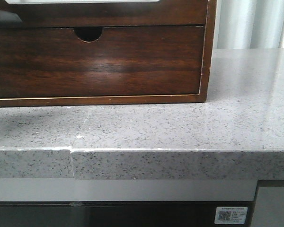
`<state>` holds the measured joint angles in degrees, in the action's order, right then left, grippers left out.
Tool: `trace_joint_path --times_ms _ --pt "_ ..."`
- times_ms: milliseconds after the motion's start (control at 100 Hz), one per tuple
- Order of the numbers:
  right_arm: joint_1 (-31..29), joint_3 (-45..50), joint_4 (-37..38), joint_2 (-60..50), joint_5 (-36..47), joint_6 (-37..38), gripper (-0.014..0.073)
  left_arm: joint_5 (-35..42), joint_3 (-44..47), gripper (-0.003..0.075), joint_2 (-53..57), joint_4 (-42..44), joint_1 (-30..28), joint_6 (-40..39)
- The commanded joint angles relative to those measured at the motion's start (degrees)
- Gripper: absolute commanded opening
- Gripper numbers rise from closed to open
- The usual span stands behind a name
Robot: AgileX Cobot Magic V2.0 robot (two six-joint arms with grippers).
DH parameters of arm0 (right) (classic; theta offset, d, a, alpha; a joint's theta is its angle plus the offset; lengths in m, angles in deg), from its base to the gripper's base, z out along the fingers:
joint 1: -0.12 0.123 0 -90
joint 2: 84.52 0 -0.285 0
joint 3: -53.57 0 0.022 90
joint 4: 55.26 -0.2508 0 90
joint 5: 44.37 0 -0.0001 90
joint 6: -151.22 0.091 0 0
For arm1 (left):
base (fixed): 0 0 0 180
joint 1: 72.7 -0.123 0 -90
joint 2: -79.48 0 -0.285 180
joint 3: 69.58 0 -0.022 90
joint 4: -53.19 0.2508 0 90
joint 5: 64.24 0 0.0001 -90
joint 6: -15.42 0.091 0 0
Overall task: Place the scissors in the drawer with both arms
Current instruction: 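Pull the drawer open toward the robot with the left gripper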
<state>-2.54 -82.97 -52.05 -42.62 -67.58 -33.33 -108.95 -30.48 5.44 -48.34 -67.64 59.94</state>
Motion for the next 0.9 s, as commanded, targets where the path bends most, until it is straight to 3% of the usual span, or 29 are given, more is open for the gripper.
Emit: trace_joint_path --times_ms 0,370,890 --pt "-0.48 -2.00 0.20 0.53 4.55 -0.15 0.0516 -3.05 -2.01 0.0536 -0.67 -5.53 0.40 1.42" --pt "-0.48 -2.00 0.20 0.53 4.55 -0.15 0.0516 -4.59 -2.51 0.0313 -3.26 -5.53 0.40 1.80" --pt "-0.48 -2.00 0.20 0.53 4.55 -0.15 0.0516 -2.57 -5.33 0.0288 -3.60 -5.53 0.40 2.44"
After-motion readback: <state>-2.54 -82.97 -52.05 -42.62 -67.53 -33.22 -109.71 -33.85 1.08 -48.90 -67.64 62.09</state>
